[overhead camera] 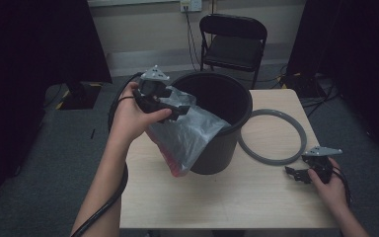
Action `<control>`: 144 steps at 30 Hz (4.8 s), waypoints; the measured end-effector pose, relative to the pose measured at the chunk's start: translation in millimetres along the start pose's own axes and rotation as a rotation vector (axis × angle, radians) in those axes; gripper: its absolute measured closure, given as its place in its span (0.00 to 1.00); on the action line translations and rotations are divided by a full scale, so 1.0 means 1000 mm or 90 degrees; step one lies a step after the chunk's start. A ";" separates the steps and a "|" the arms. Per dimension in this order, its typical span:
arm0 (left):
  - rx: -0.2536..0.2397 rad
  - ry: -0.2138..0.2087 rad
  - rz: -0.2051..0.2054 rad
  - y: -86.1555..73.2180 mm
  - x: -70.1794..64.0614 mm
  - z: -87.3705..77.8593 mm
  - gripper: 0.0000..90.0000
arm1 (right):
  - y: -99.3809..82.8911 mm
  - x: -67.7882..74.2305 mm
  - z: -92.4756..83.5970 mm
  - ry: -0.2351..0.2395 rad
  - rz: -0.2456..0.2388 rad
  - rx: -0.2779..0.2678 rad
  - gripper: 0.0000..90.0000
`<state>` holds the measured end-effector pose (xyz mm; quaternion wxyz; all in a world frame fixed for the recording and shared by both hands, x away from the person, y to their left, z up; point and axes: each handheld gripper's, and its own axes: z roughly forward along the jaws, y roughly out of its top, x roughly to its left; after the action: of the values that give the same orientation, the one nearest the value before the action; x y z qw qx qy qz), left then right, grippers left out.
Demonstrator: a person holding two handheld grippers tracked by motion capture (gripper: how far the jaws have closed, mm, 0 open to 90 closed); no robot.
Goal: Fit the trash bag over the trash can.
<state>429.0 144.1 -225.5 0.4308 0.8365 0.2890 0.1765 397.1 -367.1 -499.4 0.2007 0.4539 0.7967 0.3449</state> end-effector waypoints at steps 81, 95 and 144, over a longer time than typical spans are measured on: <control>0.051 -0.030 -0.056 0.027 -0.008 0.077 0.84 | 0.004 -0.003 -0.001 0.019 -0.013 0.024 0.13; 0.036 -0.011 -0.018 0.032 -0.008 0.066 0.36 | 0.026 0.004 -0.016 0.062 -0.060 0.074 0.16; 0.129 -0.102 0.001 -0.004 -0.018 0.024 0.96 | 0.061 0.017 -0.016 0.108 -0.105 0.079 0.16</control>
<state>427.1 120.0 -243.2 0.3659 0.8873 0.2693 0.0796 414.2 -336.9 -444.2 0.1314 0.3676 0.8653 0.3144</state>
